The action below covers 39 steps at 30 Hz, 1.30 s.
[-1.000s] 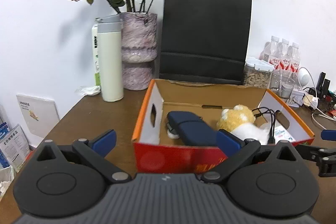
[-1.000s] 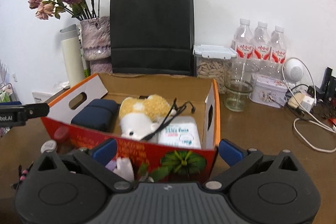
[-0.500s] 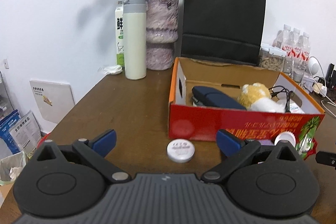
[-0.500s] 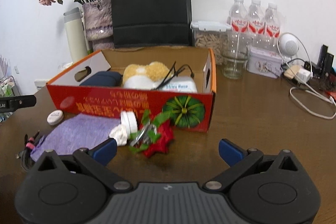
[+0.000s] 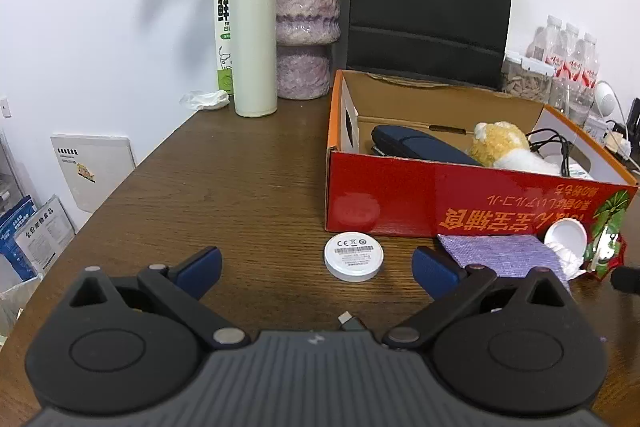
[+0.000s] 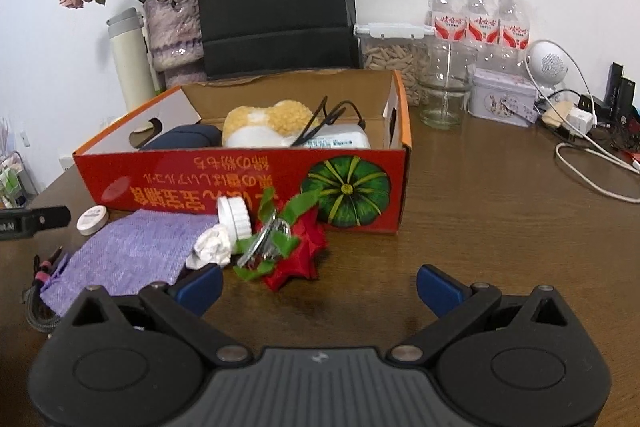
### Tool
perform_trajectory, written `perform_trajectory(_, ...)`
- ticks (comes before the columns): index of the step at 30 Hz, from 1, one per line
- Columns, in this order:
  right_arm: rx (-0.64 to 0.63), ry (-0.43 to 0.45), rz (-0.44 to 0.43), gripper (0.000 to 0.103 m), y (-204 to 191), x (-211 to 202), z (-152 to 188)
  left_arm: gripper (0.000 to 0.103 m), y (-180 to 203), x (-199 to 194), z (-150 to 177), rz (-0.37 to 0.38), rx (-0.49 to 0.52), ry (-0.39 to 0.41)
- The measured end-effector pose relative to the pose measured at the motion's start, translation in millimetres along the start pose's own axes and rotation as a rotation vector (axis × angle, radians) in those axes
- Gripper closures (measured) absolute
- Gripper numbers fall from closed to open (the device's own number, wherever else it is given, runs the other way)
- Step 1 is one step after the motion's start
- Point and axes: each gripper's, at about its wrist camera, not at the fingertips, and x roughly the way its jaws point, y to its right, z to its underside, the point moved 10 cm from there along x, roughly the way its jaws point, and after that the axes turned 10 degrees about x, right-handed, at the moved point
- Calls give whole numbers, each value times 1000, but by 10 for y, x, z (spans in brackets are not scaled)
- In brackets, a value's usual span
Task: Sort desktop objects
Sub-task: 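Grasp the red-green ornament with the right tool while the left tool grasps the white round puck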
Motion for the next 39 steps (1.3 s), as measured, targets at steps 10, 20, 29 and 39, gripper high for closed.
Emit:
perform_trajectory(10,-31,19,19,0,14,172,-108,0,40,269,-26,-5,43,-38)
perform_trajectory(20,-51,14,16,5,6,321,-133,16,108,459,-8,18,67,-64)
perform_trajectory(29,-57,14,-3,46,-50,327,-129,25,129,478,10,44,55,-62)
perform_trajectory(39,-82,-11,12,55,-76,355,-81,31,163,461,11,46,59,-45)
